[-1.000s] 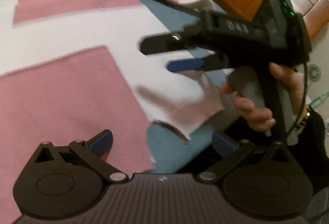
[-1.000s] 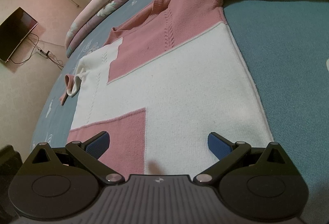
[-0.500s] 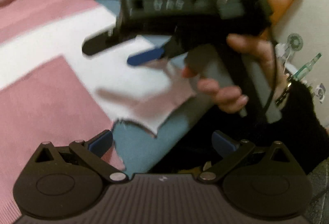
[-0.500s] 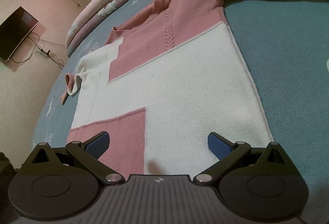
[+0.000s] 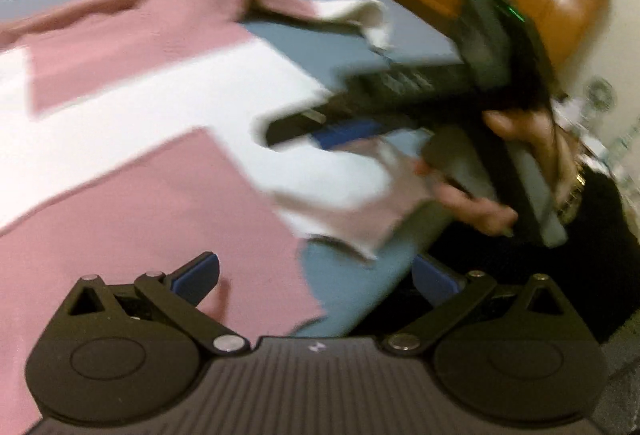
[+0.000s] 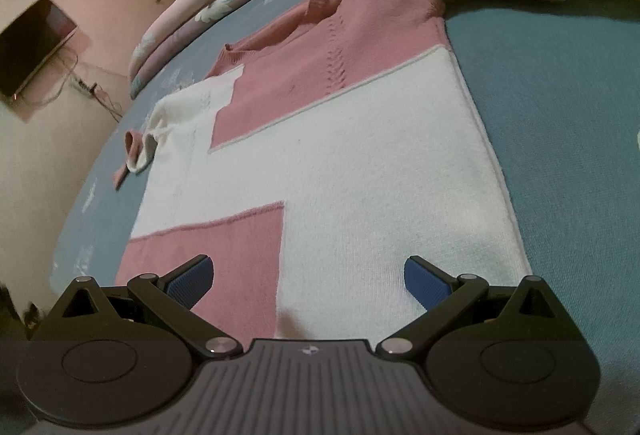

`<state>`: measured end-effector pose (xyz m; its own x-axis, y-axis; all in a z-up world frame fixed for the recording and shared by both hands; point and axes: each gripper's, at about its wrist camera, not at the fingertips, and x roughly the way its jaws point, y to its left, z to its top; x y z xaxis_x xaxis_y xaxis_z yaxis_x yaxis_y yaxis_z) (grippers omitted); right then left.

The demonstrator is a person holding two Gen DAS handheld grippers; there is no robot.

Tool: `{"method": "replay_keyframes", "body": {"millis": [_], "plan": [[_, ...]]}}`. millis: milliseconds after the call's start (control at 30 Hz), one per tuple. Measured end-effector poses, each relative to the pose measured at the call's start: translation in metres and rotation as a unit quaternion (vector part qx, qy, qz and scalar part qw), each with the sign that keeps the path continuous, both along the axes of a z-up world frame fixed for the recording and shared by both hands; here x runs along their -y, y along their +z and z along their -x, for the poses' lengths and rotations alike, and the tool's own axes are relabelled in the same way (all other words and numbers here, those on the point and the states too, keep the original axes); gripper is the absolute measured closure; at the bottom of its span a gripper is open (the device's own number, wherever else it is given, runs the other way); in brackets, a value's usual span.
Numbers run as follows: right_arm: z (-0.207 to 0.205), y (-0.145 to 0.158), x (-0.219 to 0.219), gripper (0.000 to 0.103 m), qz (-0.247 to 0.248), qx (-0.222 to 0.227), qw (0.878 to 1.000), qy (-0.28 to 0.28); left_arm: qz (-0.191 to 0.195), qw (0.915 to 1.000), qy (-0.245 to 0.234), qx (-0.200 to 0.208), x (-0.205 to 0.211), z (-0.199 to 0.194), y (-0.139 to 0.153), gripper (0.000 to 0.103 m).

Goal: Fold clothes

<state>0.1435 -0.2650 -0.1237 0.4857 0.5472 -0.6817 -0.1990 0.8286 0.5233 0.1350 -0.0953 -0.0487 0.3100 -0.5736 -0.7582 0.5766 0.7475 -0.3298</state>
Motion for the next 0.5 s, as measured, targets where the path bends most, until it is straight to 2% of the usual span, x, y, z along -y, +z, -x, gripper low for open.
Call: {"method": "replay_keyframes", "body": {"millis": [67, 200, 367, 433, 500], "plan": [[0.003, 0.001, -0.006, 0.0, 0.019, 0.011, 1.0, 0.006, 0.022, 0.9991, 0.012, -0.034, -0.009, -0.003, -0.005, 0.001], [0.007, 0.001, -0.014, 0.0, 0.05, 0.027, 0.998, 0.014, -0.002, 0.9985, -0.009, -0.055, -0.006, 0.01, -0.011, 0.001], [0.009, 0.001, -0.019, 0.0, 0.069, 0.037, 0.997, 0.023, -0.002, 0.9979, -0.048, -0.044, -0.001, 0.03, 0.002, 0.001], [0.01, 0.0, -0.023, 0.0, 0.082, 0.043, 0.995, 0.029, -0.005, 0.9988, -0.045, -0.021, -0.001, 0.029, 0.011, 0.001], [0.012, 0.0, -0.027, 0.0, 0.096, 0.05, 0.994, 0.032, 0.01, 0.9991, -0.035, -0.022, -0.001, 0.02, 0.013, 0.001]]}}
